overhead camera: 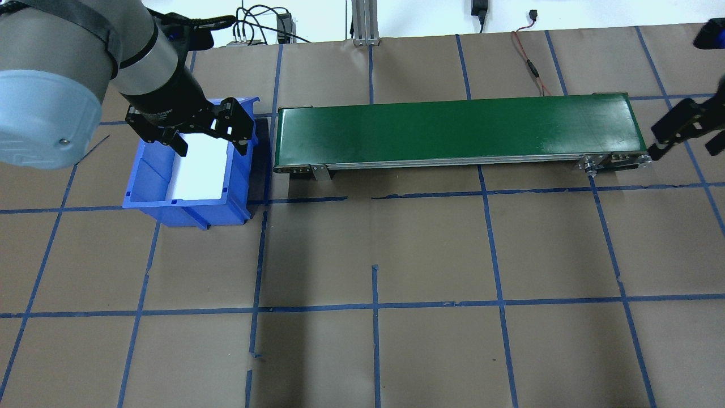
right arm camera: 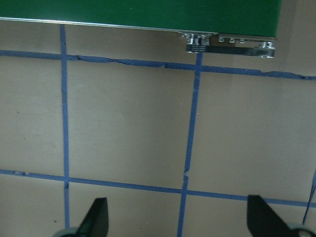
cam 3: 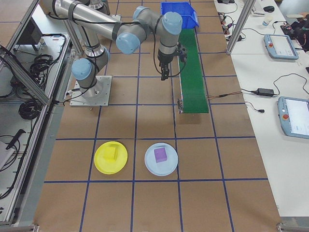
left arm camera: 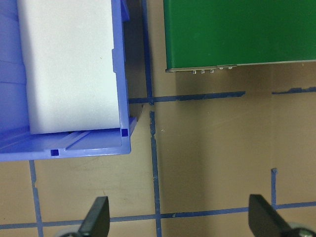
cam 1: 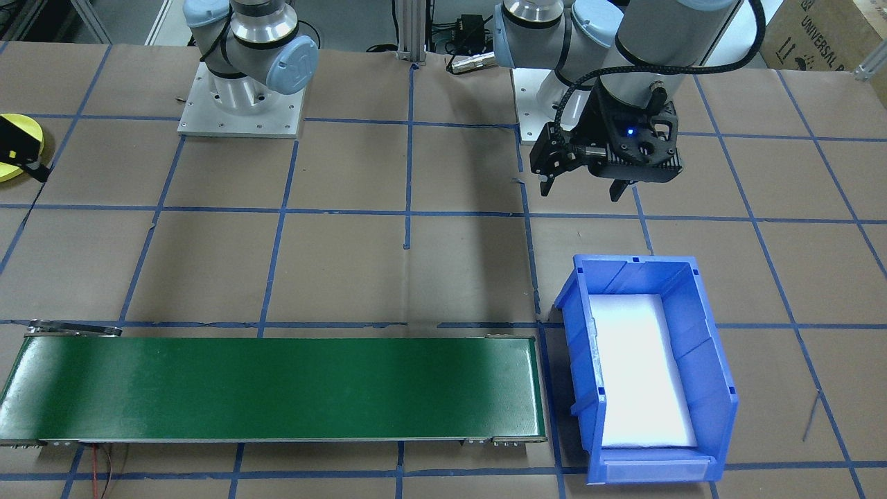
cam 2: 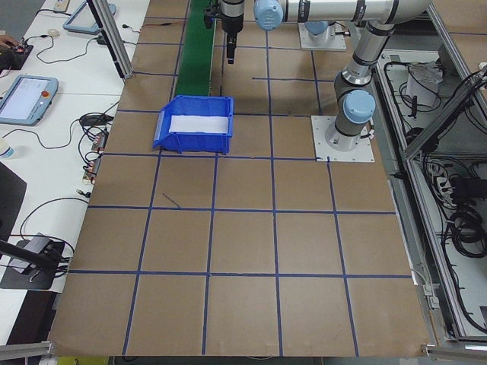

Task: Move block left to right into plate

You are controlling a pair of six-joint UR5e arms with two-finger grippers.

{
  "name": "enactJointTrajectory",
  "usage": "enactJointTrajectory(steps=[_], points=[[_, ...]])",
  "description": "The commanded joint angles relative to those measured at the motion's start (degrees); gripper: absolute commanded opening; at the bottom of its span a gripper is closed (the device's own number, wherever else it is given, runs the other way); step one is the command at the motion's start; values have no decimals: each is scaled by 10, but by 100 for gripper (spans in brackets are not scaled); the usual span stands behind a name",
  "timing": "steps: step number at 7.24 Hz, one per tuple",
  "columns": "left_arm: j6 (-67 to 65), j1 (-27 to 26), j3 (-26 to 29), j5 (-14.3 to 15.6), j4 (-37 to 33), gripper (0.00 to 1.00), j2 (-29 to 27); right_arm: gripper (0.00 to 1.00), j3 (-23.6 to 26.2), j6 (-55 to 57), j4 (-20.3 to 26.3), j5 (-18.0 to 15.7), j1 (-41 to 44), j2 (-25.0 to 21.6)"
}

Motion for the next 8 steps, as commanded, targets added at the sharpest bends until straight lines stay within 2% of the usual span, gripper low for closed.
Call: enactJointTrajectory(steps=[1,2,4,5,7,8], points=[[0,0,-1,0,0,100,0,100,-13,216,2,-10,120,-22],[0,-1,-1,2,-1,100,0,100,-38,314,4,-25,182,-14],[-1,-3,-1,3,-3,100,1,100,-56,404,-4,-26,265,0],[-1,-3,-1,2,-2,100,1,100,-55,418,-3,-18,270,1],[0,-3,0,0,0,100,1,100,-52,424,-4,-24,272,0],[-1,-2,0,1,0,100,1,100,-51,424,-23,-24,275,0]])
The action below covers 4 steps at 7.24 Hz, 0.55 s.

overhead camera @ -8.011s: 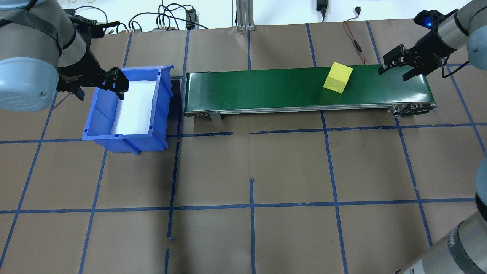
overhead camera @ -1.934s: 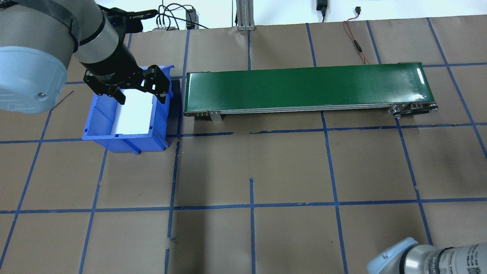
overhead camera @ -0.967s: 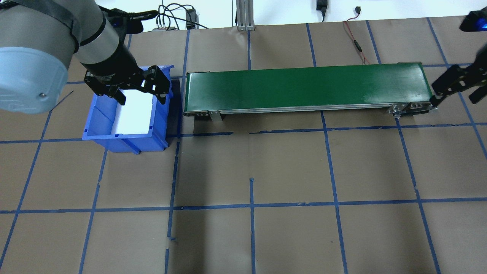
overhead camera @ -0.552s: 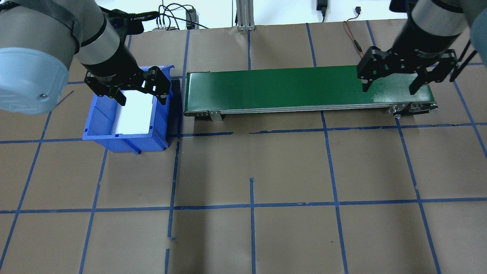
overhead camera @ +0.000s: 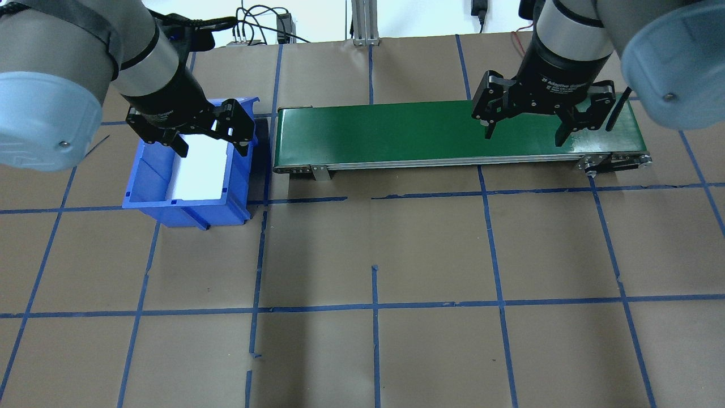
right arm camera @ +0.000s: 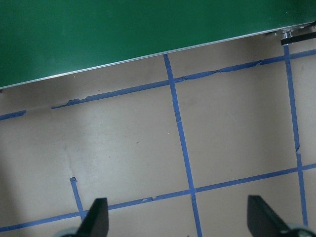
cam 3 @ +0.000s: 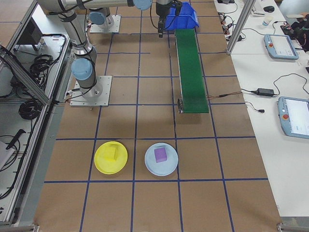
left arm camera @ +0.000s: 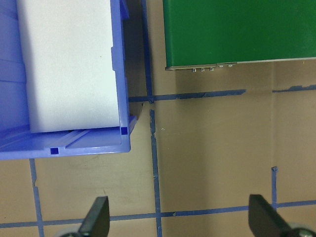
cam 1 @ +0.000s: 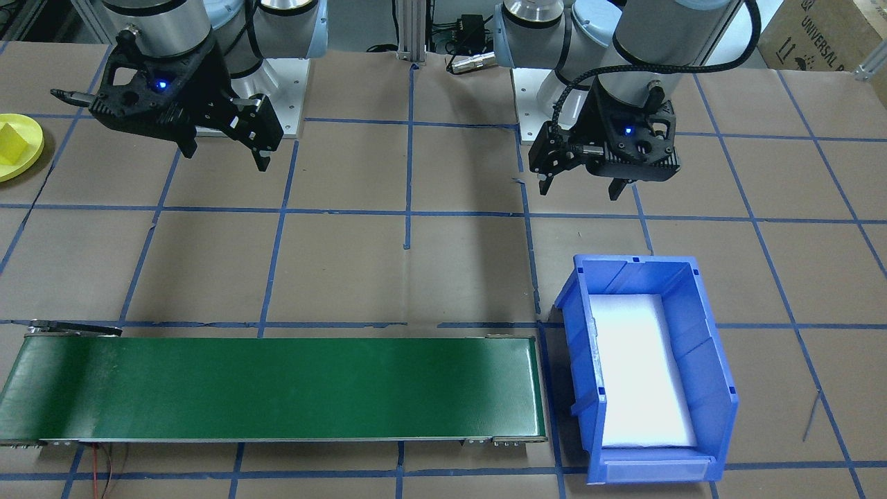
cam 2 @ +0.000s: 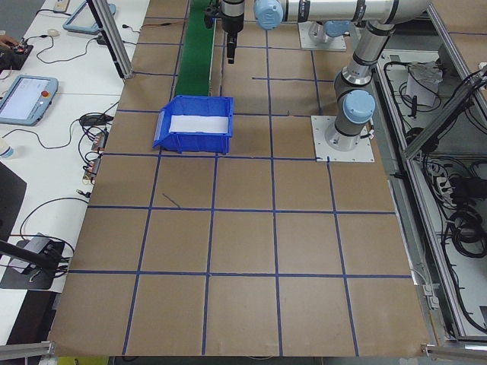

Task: Move block left to right into plate

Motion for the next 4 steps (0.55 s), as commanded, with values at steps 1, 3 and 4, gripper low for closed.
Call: enactJointTrajectory(steps=[1,3,4], points=[[-1,1,0,-1,0,100,0,100,2,1,-21,-1,4,0],[-1,7,6,-7,0,100,1,100,2,-16,-25,-1,3,2],[-1,9,4,-7,-1,100,3,100,6,-62,-49,-2,4,2]])
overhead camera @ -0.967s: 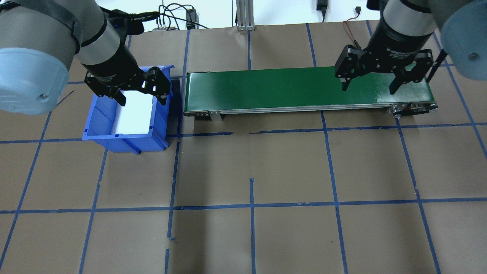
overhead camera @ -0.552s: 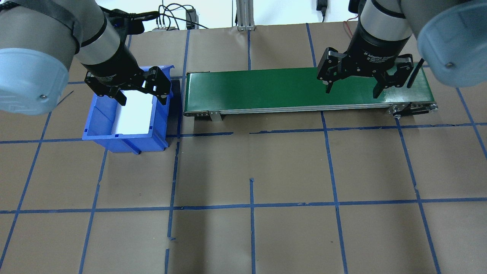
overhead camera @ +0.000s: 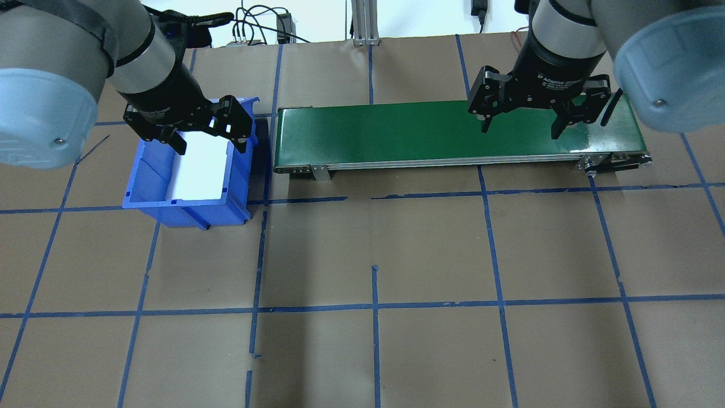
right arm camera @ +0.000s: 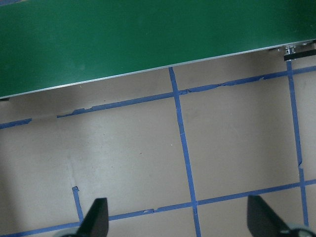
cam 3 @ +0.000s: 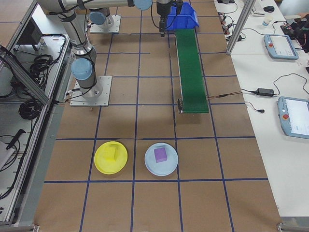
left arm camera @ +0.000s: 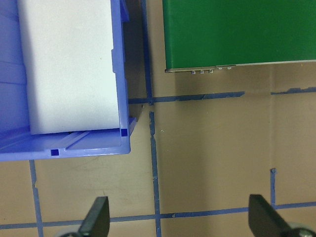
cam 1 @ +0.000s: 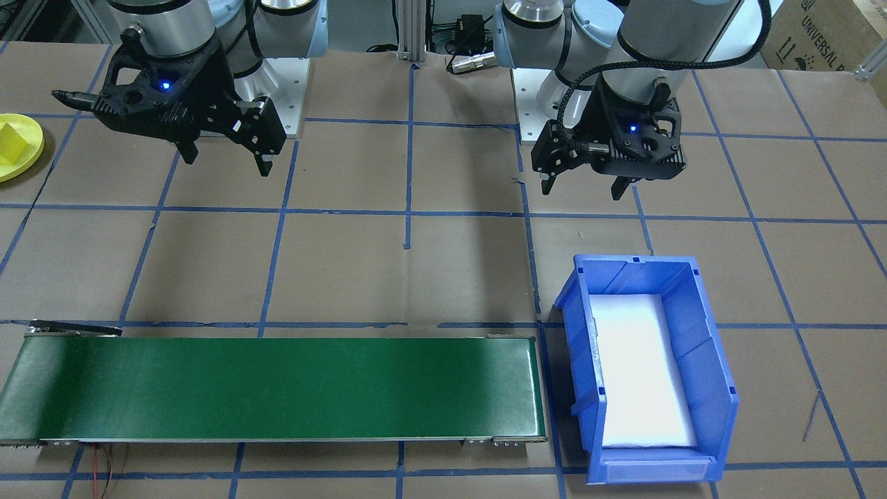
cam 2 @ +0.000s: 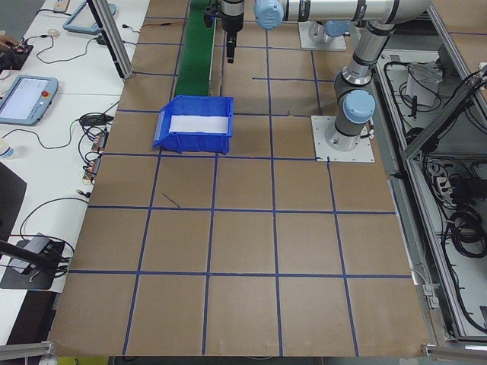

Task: Move block left to right into plate

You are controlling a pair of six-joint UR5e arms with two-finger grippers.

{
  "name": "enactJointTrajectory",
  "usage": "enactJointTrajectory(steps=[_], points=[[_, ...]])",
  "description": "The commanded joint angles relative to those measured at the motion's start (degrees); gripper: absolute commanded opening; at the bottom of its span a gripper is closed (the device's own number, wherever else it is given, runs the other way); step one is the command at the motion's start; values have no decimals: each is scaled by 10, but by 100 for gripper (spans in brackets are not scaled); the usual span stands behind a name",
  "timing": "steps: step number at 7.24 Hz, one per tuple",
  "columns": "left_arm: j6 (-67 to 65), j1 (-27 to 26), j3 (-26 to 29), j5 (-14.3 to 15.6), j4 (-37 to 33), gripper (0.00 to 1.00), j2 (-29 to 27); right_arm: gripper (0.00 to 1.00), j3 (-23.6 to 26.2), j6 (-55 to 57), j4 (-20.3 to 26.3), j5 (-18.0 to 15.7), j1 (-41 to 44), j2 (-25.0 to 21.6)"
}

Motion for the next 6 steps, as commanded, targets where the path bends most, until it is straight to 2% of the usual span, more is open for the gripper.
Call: enactJointTrajectory(steps=[1,6], points=[[0,3,-3,-3,-2,100,4,100,14,-41,-24,-1,0,0],[0,3,-4,2,-3,100,4,100,16,-42,-25,-1,0,-1]])
